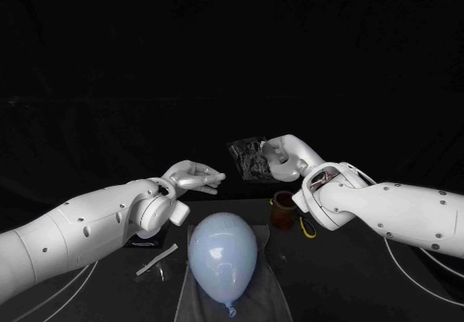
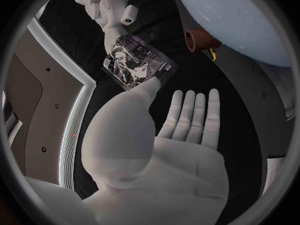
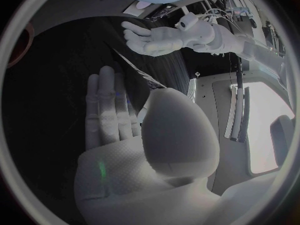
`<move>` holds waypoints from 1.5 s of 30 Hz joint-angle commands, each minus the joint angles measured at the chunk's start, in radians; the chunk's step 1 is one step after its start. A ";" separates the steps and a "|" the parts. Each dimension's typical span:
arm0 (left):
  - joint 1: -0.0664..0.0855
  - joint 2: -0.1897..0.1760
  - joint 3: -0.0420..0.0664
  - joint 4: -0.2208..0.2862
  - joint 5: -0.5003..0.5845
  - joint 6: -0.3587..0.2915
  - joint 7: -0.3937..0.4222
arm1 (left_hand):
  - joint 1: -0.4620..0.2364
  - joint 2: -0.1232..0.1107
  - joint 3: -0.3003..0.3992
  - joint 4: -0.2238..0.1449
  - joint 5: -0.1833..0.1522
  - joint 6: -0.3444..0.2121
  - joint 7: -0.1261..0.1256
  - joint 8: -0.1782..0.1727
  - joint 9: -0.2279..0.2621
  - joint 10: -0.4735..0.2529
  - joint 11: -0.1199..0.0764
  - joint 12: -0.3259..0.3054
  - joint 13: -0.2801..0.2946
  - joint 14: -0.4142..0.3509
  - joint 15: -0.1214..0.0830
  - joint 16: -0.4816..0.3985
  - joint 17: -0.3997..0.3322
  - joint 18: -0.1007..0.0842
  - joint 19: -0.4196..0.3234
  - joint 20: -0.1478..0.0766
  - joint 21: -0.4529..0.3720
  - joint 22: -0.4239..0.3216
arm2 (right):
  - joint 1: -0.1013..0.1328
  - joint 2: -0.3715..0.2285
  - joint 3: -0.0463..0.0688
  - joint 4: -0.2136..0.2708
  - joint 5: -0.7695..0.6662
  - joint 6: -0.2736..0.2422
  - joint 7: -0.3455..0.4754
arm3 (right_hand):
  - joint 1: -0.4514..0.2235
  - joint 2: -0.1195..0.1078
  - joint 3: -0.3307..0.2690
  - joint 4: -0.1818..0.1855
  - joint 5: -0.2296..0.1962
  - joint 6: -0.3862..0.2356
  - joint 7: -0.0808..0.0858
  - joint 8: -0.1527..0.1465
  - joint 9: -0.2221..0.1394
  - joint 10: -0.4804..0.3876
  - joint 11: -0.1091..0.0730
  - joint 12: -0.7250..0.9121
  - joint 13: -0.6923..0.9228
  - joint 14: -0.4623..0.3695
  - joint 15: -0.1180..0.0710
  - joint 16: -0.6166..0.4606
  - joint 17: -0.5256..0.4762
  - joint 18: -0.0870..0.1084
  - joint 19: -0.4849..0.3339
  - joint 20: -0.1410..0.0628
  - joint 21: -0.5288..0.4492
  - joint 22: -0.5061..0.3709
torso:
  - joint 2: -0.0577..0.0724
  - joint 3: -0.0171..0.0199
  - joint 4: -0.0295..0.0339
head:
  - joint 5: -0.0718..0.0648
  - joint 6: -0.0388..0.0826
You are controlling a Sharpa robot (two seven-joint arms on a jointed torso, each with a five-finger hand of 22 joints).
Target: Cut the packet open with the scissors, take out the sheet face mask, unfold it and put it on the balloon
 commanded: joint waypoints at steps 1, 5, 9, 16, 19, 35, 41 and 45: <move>0.001 0.016 0.002 -0.023 0.097 -0.042 0.061 | 0.034 0.016 -0.062 0.023 -0.037 -0.019 0.030 -0.028 -0.018 -0.018 0.014 -0.029 -0.001 0.000 0.013 -0.068 -0.018 -0.036 -0.037 0.002 -0.032 -0.004 | 0.002 -0.001 0.002 0.008 0.227 0.015 0.153 | 0.010 0.024 0.119 -0.131 0.006 -0.005 0.005 -0.007 -0.002 0.025 -0.017 -0.006 -0.002 -0.009 -0.002 -0.004 0.002 0.009 -0.009 0.001 0.006 0.003 | 0.001 0.0000 -0.0001 | 0.002 0.005; 0.001 0.033 0.002 -0.045 0.148 -0.010 0.100 | 0.060 0.026 -0.118 0.044 -0.040 -0.043 0.015 -0.059 -0.032 -0.042 0.001 -0.064 -0.002 -0.029 0.021 -0.136 -0.027 -0.071 -0.140 0.002 -0.083 -0.011 | 0.002 0.005 0.002 0.012 0.284 0.039 0.177 | 0.011 0.026 0.118 -0.132 0.006 -0.006 0.005 -0.008 -0.002 0.024 -0.017 -0.007 -0.002 -0.010 -0.002 -0.005 0.002 0.009 -0.011 0.001 0.007 0.005 | 0.000 0.0002 -0.0003 | 0.003 0.007; 0.001 0.043 0.002 -0.055 0.208 0.035 0.151 | 0.094 0.039 -0.185 0.074 -0.040 -0.066 -0.006 -0.088 -0.041 -0.067 -0.042 -0.105 -0.001 -0.102 0.039 -0.239 -0.030 -0.095 -0.229 0.002 -0.117 -0.015 | 0.002 0.012 0.002 0.010 0.311 0.054 0.181 | 0.011 0.027 0.116 -0.133 0.006 -0.006 0.006 -0.008 -0.002 0.024 -0.017 -0.007 -0.002 -0.010 -0.001 -0.005 0.002 0.009 -0.012 0.002 0.008 0.006 | 0.000 -0.0004 -0.0004 | 0.002 0.009; 0.000 0.045 0.003 -0.053 0.299 0.135 0.249 | 0.164 0.063 -0.285 0.128 -0.041 -0.098 -0.053 -0.124 -0.059 -0.074 -0.116 -0.163 -0.001 -0.239 0.027 -0.411 -0.041 -0.096 -0.294 0.001 -0.139 -0.020 | 0.002 0.033 0.001 -0.011 0.315 0.077 0.165 | 0.012 0.029 0.114 -0.135 0.006 -0.008 0.006 -0.009 -0.002 0.023 -0.016 -0.008 -0.003 -0.012 -0.001 -0.006 0.003 0.010 -0.015 0.002 0.009 0.008 | 0.001 -0.0005 0.0006 | 0.002 0.012; 0.000 0.039 0.003 -0.046 0.320 0.179 0.265 | 0.180 0.070 -0.304 0.139 -0.041 -0.073 -0.061 -0.114 -0.052 -0.063 -0.123 -0.172 -0.001 -0.236 0.025 -0.418 -0.040 -0.095 -0.309 0.001 -0.140 -0.020 | 0.002 0.037 0.001 -0.016 0.310 0.082 0.160 | 0.012 0.029 0.114 -0.135 0.006 -0.008 0.006 -0.009 -0.002 0.023 -0.016 -0.008 -0.003 -0.012 -0.001 -0.006 0.003 0.010 -0.015 0.002 0.009 0.008 | 0.002 -0.0007 0.0010 | 0.001 0.011; -0.001 0.027 0.004 -0.023 0.353 0.297 0.274 | 0.267 0.170 -0.343 0.141 -0.040 0.061 -0.056 -0.074 -0.033 0.087 -0.105 -0.186 0.005 -0.109 0.021 -0.372 -0.019 -0.096 -0.320 0.002 -0.139 -0.020 | -0.001 0.046 -0.001 -0.010 0.277 0.106 0.147 | 0.015 0.032 0.111 -0.139 0.006 -0.009 0.007 -0.010 -0.003 0.023 -0.015 -0.010 -0.004 -0.014 -0.001 -0.007 0.003 0.011 -0.019 0.003 0.011 0.011 | 0.000 0.0000 -0.0004 | 0.003 0.007; 0.000 0.031 0.004 -0.025 0.353 0.281 0.266 | 0.380 0.233 -0.300 0.137 -0.041 0.171 -0.067 -0.053 -0.028 0.224 -0.054 -0.193 0.000 0.053 -0.006 -0.300 0.010 -0.075 -0.277 -0.001 -0.133 -0.015 | -0.001 0.044 -0.001 -0.004 0.272 0.107 0.147 | 0.015 0.032 0.111 -0.139 0.006 -0.009 0.007 -0.010 -0.003 0.023 -0.015 -0.010 -0.004 -0.014 -0.001 -0.007 0.003 0.011 -0.019 0.003 0.011 0.011 | 0.000 0.0010 0.0001 | 0.004 0.007; 0.000 0.031 0.004 -0.027 0.352 0.249 0.270 | 0.422 0.250 -0.271 0.137 -0.040 0.227 -0.074 -0.035 -0.017 0.300 -0.056 -0.202 0.000 0.106 -0.017 -0.283 0.023 -0.044 -0.218 -0.001 -0.125 -0.009 | -0.001 0.042 -0.001 -0.003 0.264 0.110 0.144 | 0.015 0.033 0.109 -0.141 0.006 -0.009 0.007 -0.010 -0.003 0.022 -0.015 -0.010 -0.004 -0.014 0.000 -0.008 0.004 0.011 -0.021 0.003 0.012 0.012 | 0.001 0.0007 -0.0006 | 0.003 0.007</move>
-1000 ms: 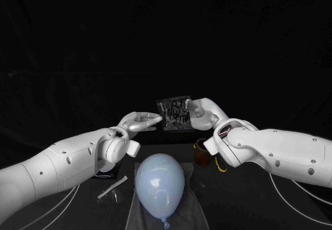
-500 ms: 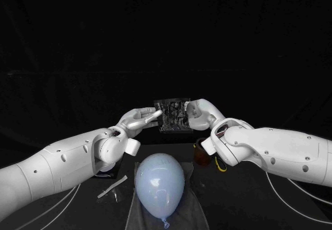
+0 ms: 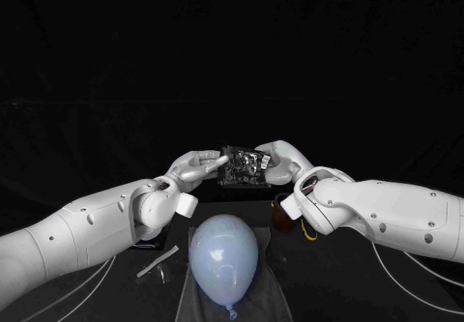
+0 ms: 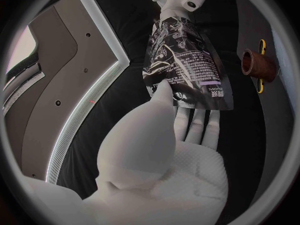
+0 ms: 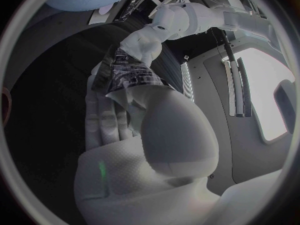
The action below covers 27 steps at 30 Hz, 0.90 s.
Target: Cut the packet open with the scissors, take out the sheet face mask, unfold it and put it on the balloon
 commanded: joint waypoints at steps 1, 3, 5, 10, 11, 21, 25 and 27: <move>0.000 0.005 0.001 0.002 0.008 -0.012 0.020 | 0.030 0.014 0.021 -0.004 -0.004 0.038 -0.003 0.017 0.010 0.050 -0.009 -0.005 0.001 0.034 -0.011 0.014 0.009 0.035 0.050 0.001 0.013 0.006 | 0.001 0.000 0.001 0.004 -0.026 0.018 0.002 | 0.010 0.020 0.121 -0.128 0.004 -0.005 0.004 -0.004 0.001 0.021 -0.014 -0.001 0.001 -0.004 -0.001 -0.004 0.001 0.020 -0.010 0.000 0.004 0.001 | 0.000 -0.0001 -0.0010 | -0.001 0.000; 0.000 0.005 0.001 0.001 0.008 -0.029 0.023 | 0.043 0.024 0.041 -0.007 -0.004 0.056 -0.002 0.031 0.021 0.093 -0.025 -0.007 0.001 0.066 -0.024 0.026 0.018 0.052 0.101 0.002 0.023 0.012 | 0.001 -0.001 0.001 0.004 -0.032 0.020 -0.001 | 0.010 0.020 0.121 -0.128 0.004 -0.005 0.004 -0.004 0.001 0.021 -0.014 -0.001 0.001 -0.004 -0.001 -0.004 0.001 0.020 -0.010 0.000 0.004 0.001 | 0.000 -0.0004 -0.0001 | -0.002 -0.001; 0.000 0.005 0.001 0.001 0.008 -0.042 0.026 | 0.048 0.026 0.054 -0.004 -0.004 0.057 -0.003 0.036 0.027 0.110 -0.030 -0.014 -0.001 0.080 -0.029 0.029 0.022 0.060 0.130 0.003 0.028 0.014 | 0.001 -0.002 0.001 0.005 -0.037 0.022 -0.003 | 0.010 0.020 0.121 -0.128 0.004 -0.005 0.004 -0.004 0.001 0.021 -0.014 -0.001 0.001 -0.004 -0.001 -0.004 0.001 0.020 -0.010 0.000 0.004 0.001 | 0.000 -0.0005 0.0003 | -0.003 -0.001; 0.000 0.003 0.001 0.001 0.008 -0.080 0.037 | 0.051 0.026 0.083 0.003 -0.004 0.055 -0.007 0.042 0.038 0.129 -0.035 -0.033 -0.002 0.094 -0.034 0.028 0.027 0.069 0.157 0.004 0.031 0.016 | 0.001 -0.007 0.001 0.007 -0.053 0.026 -0.010 | 0.011 0.022 0.120 -0.131 0.004 -0.006 0.004 -0.004 0.001 0.021 -0.013 -0.002 0.000 -0.005 0.000 -0.004 0.002 0.020 -0.012 0.000 0.005 0.002 | 0.000 -0.0010 0.0008 | -0.004 0.000; 0.000 0.002 0.001 0.000 0.008 -0.085 0.039 | 0.051 0.025 0.090 0.004 -0.004 0.055 -0.008 0.044 0.041 0.132 -0.035 -0.038 -0.002 0.096 -0.034 0.026 0.027 0.070 0.159 0.004 0.030 0.015 | 0.001 -0.008 0.001 0.007 -0.055 0.026 -0.011 | 0.011 0.022 0.120 -0.131 0.004 -0.006 0.004 -0.004 0.001 0.021 -0.013 -0.002 0.000 -0.005 0.000 -0.004 0.002 0.020 -0.012 0.000 0.005 0.002 | 0.000 -0.0011 0.0009 | -0.005 0.000; 0.000 -0.010 0.001 -0.002 0.008 -0.139 0.049 | 0.031 0.002 0.163 0.007 -0.004 0.048 -0.006 0.059 0.074 0.162 -0.038 -0.080 0.000 0.110 -0.036 0.011 0.036 0.080 0.171 0.004 0.025 0.013 | 0.001 -0.024 0.001 0.011 -0.077 0.024 -0.025 | 0.011 0.026 0.118 -0.133 0.004 -0.010 0.007 -0.008 0.000 0.018 -0.011 -0.005 -0.001 -0.011 0.002 -0.008 0.002 0.020 -0.020 0.003 0.005 0.005 | 0.000 -0.0007 0.0006 | -0.005 -0.001; 0.000 -0.012 0.001 -0.003 0.003 -0.149 0.050 | 0.016 -0.013 0.199 0.006 -0.004 0.042 -0.006 0.066 0.091 0.173 -0.038 -0.097 0.000 0.115 -0.036 0.003 0.040 0.083 0.174 0.004 0.022 0.013 | 0.001 -0.029 0.001 0.012 -0.084 0.021 -0.030 | 0.011 0.028 0.118 -0.134 0.005 -0.012 0.007 -0.009 -0.001 0.016 -0.010 -0.006 -0.001 -0.012 0.003 -0.008 0.002 0.020 -0.021 0.004 0.005 0.005 | 0.000 -0.0010 0.0000 | -0.006 0.000; 0.000 -0.013 0.001 -0.003 -0.001 -0.153 0.051 | 0.008 -0.021 0.220 0.005 -0.004 0.039 -0.006 0.069 0.100 0.178 -0.038 -0.105 0.000 0.117 -0.037 0.000 0.043 0.085 0.175 0.004 0.021 0.013 | 0.001 -0.033 0.001 0.013 -0.086 0.020 -0.032 | 0.012 0.030 0.119 -0.136 0.005 -0.015 0.009 -0.011 -0.002 0.013 -0.009 -0.008 -0.002 -0.015 0.004 -0.011 0.002 0.021 -0.026 0.005 0.004 0.006 | 0.000 -0.0009 -0.0004 | -0.006 0.000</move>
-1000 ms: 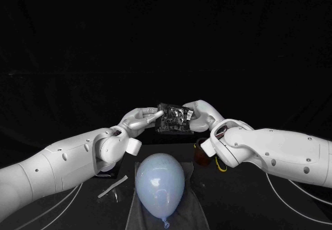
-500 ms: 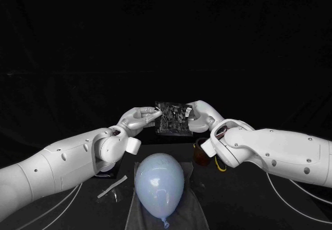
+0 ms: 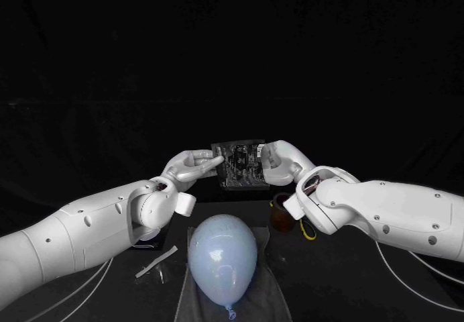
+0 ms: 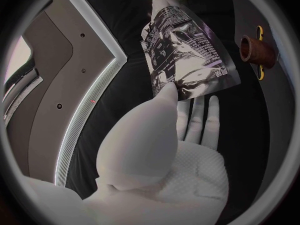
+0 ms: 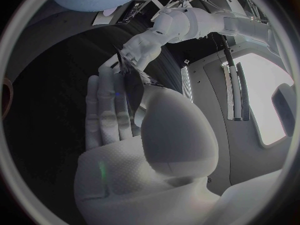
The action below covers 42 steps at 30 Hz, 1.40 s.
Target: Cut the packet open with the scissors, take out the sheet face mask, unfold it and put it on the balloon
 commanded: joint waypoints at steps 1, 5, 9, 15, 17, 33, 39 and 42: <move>0.002 -0.008 0.003 -0.008 0.001 -0.050 0.029 | -0.020 -0.006 0.021 0.001 0.003 -0.007 0.000 0.020 0.083 0.012 0.001 -0.012 0.002 0.009 0.001 -0.008 0.003 0.017 0.008 -0.003 -0.005 -0.001 | -0.001 -0.009 -0.001 0.000 -0.027 0.006 -0.014 | 0.017 0.025 0.127 -0.133 0.005 -0.009 0.006 -0.006 -0.002 0.010 -0.007 0.002 0.000 -0.015 0.003 -0.009 0.000 0.010 -0.012 0.002 0.003 0.001 | 0.000 0.0001 -0.0010 | -0.001 0.000; 0.002 -0.009 0.003 -0.009 -0.004 -0.056 0.030 | -0.031 -0.015 0.047 0.000 0.003 -0.010 0.001 0.024 0.095 0.018 0.000 -0.021 0.002 0.011 0.001 -0.013 0.006 0.019 0.010 -0.003 -0.007 -0.001 | -0.001 -0.018 -0.001 0.004 -0.029 0.005 -0.016 | 0.026 0.031 0.140 -0.149 0.006 -0.025 0.016 -0.023 -0.009 -0.009 0.003 -0.011 -0.004 -0.036 0.011 -0.022 -0.003 0.010 -0.034 0.008 -0.001 0.004 | 0.000 0.0006 -0.0010 | -0.002 -0.001; 0.002 -0.011 0.003 -0.009 -0.007 -0.061 0.031 | -0.038 -0.022 0.065 -0.001 0.003 -0.012 0.001 0.027 0.103 0.022 0.001 -0.027 0.002 0.013 0.002 -0.016 0.008 0.021 0.011 -0.003 -0.007 -0.001 | 0.000 -0.026 -0.001 0.009 -0.029 0.006 -0.015 | 0.031 0.034 0.151 -0.161 0.008 -0.038 0.026 -0.040 -0.017 -0.028 0.014 -0.022 -0.008 -0.055 0.021 -0.035 -0.009 0.008 -0.054 0.014 -0.003 0.008 | 0.000 0.0007 -0.0015 | -0.003 -0.001; 0.002 -0.013 0.003 -0.009 -0.013 -0.069 0.034 | -0.048 -0.031 0.089 -0.002 0.003 -0.015 0.002 0.030 0.114 0.027 0.000 -0.034 0.003 0.015 0.002 -0.020 0.011 0.022 0.013 -0.004 -0.008 -0.001 | 0.000 -0.037 -0.001 0.016 -0.030 0.014 -0.016 | 0.023 0.037 0.151 -0.172 0.011 -0.072 0.048 -0.077 -0.033 -0.076 0.036 -0.047 -0.019 -0.105 0.043 -0.054 -0.027 -0.001 -0.096 0.030 -0.008 0.014 | 0.000 0.0008 -0.0012 | -0.003 -0.002; 0.002 -0.013 0.003 -0.009 -0.017 -0.071 0.035 | -0.052 -0.034 0.100 -0.003 0.003 -0.016 0.003 0.032 0.118 0.029 0.000 -0.037 0.003 0.016 0.001 -0.021 0.012 0.023 0.014 -0.004 -0.008 -0.001 | 0.001 -0.039 -0.001 0.019 -0.030 0.021 -0.017 | 0.023 0.040 0.150 -0.177 0.012 -0.087 0.057 -0.093 -0.039 -0.097 0.046 -0.058 -0.025 -0.132 0.054 -0.054 -0.038 -0.005 -0.115 0.036 -0.011 0.015 | 0.000 0.0005 -0.0013 | -0.004 -0.003; 0.002 -0.013 0.003 -0.002 -0.043 -0.081 0.041 | -0.086 -0.063 0.185 -0.015 0.003 -0.031 0.010 0.049 0.168 0.040 -0.001 -0.056 0.004 0.021 0.001 -0.034 0.022 0.024 0.021 -0.004 -0.008 0.000 | 0.001 -0.043 -0.001 0.033 -0.109 0.039 -0.047 | 0.019 0.057 0.118 -0.192 0.009 -0.057 0.042 -0.104 -0.041 -0.043 0.026 -0.020 -0.018 -0.076 0.030 -0.006 -0.043 0.020 -0.085 0.036 0.033 0.038 | 0.000 0.0000 0.0000 | -0.005 -0.002; 0.002 -0.014 0.003 -0.003 -0.048 -0.087 0.042 | -0.099 -0.071 0.214 -0.022 0.003 -0.037 0.015 0.054 0.184 0.043 -0.001 -0.062 0.005 0.021 0.001 -0.039 0.026 0.023 0.023 -0.004 -0.008 0.000 | 0.001 -0.047 -0.001 0.034 -0.114 0.029 -0.053 | 0.029 0.062 0.130 -0.200 0.012 -0.057 0.042 -0.107 -0.042 -0.043 0.026 -0.019 -0.018 -0.077 0.029 -0.007 -0.044 0.023 -0.088 0.035 0.031 0.035 | 0.000 -0.0003 0.0003 | -0.004 -0.001; 0.002 -0.015 0.003 -0.004 -0.049 -0.090 0.043 | -0.107 -0.076 0.229 -0.027 0.003 -0.040 0.018 0.056 0.194 0.045 -0.001 -0.064 0.005 0.022 0.001 -0.041 0.028 0.023 0.023 -0.004 -0.008 0.000 | 0.001 -0.051 -0.001 0.035 -0.114 0.030 -0.054 | 0.033 0.074 0.155 -0.201 0.009 -0.064 0.044 -0.115 -0.045 -0.049 0.029 -0.024 -0.020 -0.082 0.034 -0.013 -0.047 0.021 -0.097 0.038 0.028 0.034 | 0.000 0.0005 0.0002 | -0.005 0.000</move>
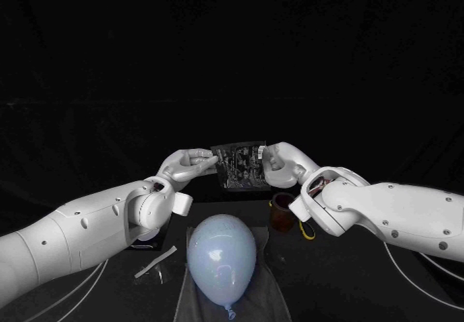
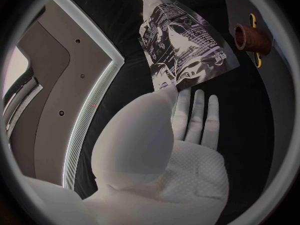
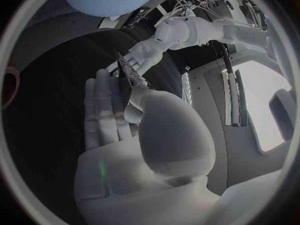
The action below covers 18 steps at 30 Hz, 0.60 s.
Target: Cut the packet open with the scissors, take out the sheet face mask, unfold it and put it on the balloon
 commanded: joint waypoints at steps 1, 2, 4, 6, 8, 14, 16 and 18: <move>0.003 -0.006 0.003 -0.006 0.002 -0.029 0.026 | -0.015 -0.002 0.013 -0.002 0.007 -0.006 0.003 0.007 0.196 0.010 -0.002 -0.005 0.001 0.008 0.001 -0.007 0.002 0.009 0.005 0.000 -0.005 0.000 | -0.001 -0.008 -0.001 0.000 -0.025 0.004 -0.017 | 0.009 0.023 0.169 -0.143 0.001 -0.009 0.008 -0.012 -0.003 0.021 -0.034 -0.008 -0.005 -0.011 0.001 -0.011 -0.004 0.026 -0.013 0.003 -0.007 -0.001 | 0.000 0.0002 -0.0003 | 0.000 0.001; 0.003 -0.006 0.003 -0.006 0.002 -0.030 0.026 | -0.017 -0.003 0.018 -0.003 0.007 -0.007 0.004 0.007 0.199 0.010 -0.002 -0.006 0.001 0.008 0.002 -0.008 0.002 0.009 0.005 0.000 -0.005 0.000 | -0.001 -0.009 -0.001 0.001 -0.023 0.007 -0.016 | 0.009 0.027 0.187 -0.143 0.001 -0.014 0.011 -0.018 -0.005 0.016 -0.031 -0.012 -0.008 -0.015 0.005 -0.016 -0.007 0.025 -0.022 0.006 -0.008 0.000 | 0.000 0.0002 -0.0003 | 0.001 0.001; 0.003 -0.006 0.003 -0.006 0.002 -0.031 0.026 | -0.017 -0.003 0.018 -0.003 0.007 -0.007 0.004 0.007 0.199 0.010 -0.002 -0.006 0.001 0.008 0.002 -0.008 0.002 0.009 0.005 0.000 -0.005 0.000 | -0.001 -0.010 -0.001 0.002 -0.021 0.012 -0.015 | 0.009 0.031 0.199 -0.143 0.000 -0.015 0.011 -0.021 -0.006 0.014 -0.030 -0.014 -0.009 -0.017 0.007 -0.018 -0.009 0.024 -0.027 0.007 -0.006 0.002 | 0.000 0.0002 -0.0004 | 0.001 0.001; 0.003 -0.006 0.003 -0.007 0.001 -0.031 0.026 | -0.021 -0.005 0.023 -0.005 0.007 -0.008 0.005 0.008 0.202 0.010 -0.001 -0.007 0.002 0.008 0.002 -0.009 0.003 0.009 0.005 0.000 -0.005 0.000 | -0.001 -0.011 -0.001 0.003 -0.017 0.021 -0.012 | 0.007 0.039 0.231 -0.142 -0.001 -0.021 0.014 -0.029 -0.009 0.006 -0.026 -0.021 -0.014 -0.023 0.011 -0.025 -0.014 0.021 -0.041 0.011 -0.003 0.007 | 0.000 0.0004 -0.0005 | 0.001 0.000; 0.003 -0.006 0.003 -0.006 0.000 -0.030 0.025 | -0.024 -0.006 0.028 -0.006 0.007 -0.010 0.005 0.009 0.206 0.011 -0.001 -0.008 0.002 0.008 0.002 -0.010 0.004 0.009 0.005 0.000 -0.005 -0.001 | -0.001 -0.012 -0.001 0.004 -0.012 0.030 -0.009 | 0.009 0.050 0.290 -0.144 0.001 -0.032 0.017 -0.043 -0.012 -0.008 -0.020 -0.034 -0.021 -0.035 0.021 -0.037 -0.025 0.015 -0.063 0.019 -0.001 0.014 | 0.000 0.0004 -0.0008 | 0.002 0.000; 0.003 -0.006 0.003 -0.007 -0.003 -0.032 0.024 | -0.030 -0.009 0.037 -0.010 0.007 -0.012 0.007 0.011 0.212 0.012 -0.001 -0.009 0.002 0.008 0.002 -0.011 0.005 0.009 0.004 0.000 -0.006 -0.001 | -0.001 -0.012 -0.001 0.005 0.005 0.057 0.000 | -0.002 0.052 0.379 -0.150 0.008 -0.043 0.024 -0.060 -0.011 -0.029 -0.011 -0.050 -0.029 -0.055 0.035 -0.047 -0.048 0.010 -0.093 0.032 0.008 0.028 | 0.000 0.0003 -0.0008 | 0.001 0.001; 0.003 -0.006 0.003 -0.006 -0.004 -0.032 0.024 | -0.033 -0.010 0.041 -0.011 0.007 -0.013 0.008 0.011 0.215 0.012 -0.001 -0.010 0.002 0.008 0.002 -0.012 0.006 0.009 0.004 0.000 -0.006 -0.001 | -0.001 -0.012 -0.001 0.005 0.011 0.065 0.003 | -0.007 0.055 0.400 -0.146 0.002 -0.049 0.028 -0.064 -0.011 -0.040 -0.007 -0.057 -0.033 -0.066 0.041 -0.047 -0.058 0.009 -0.102 0.039 0.007 0.029 | 0.000 0.0004 -0.0004 | 0.001 0.001; 0.003 -0.006 0.003 -0.006 -0.004 -0.031 0.023 | -0.035 -0.010 0.044 -0.012 0.007 -0.013 0.008 0.012 0.217 0.012 0.000 -0.011 0.002 0.008 0.002 -0.013 0.006 0.009 0.003 0.000 -0.006 -0.001 | -0.001 -0.011 -0.001 0.005 0.015 0.072 0.006 | -0.011 0.059 0.411 -0.142 -0.002 -0.052 0.030 -0.066 -0.010 -0.047 -0.004 -0.060 -0.035 -0.072 0.043 -0.047 -0.064 0.009 -0.107 0.042 0.005 0.029 | 0.000 0.0004 -0.0001 | 0.001 0.001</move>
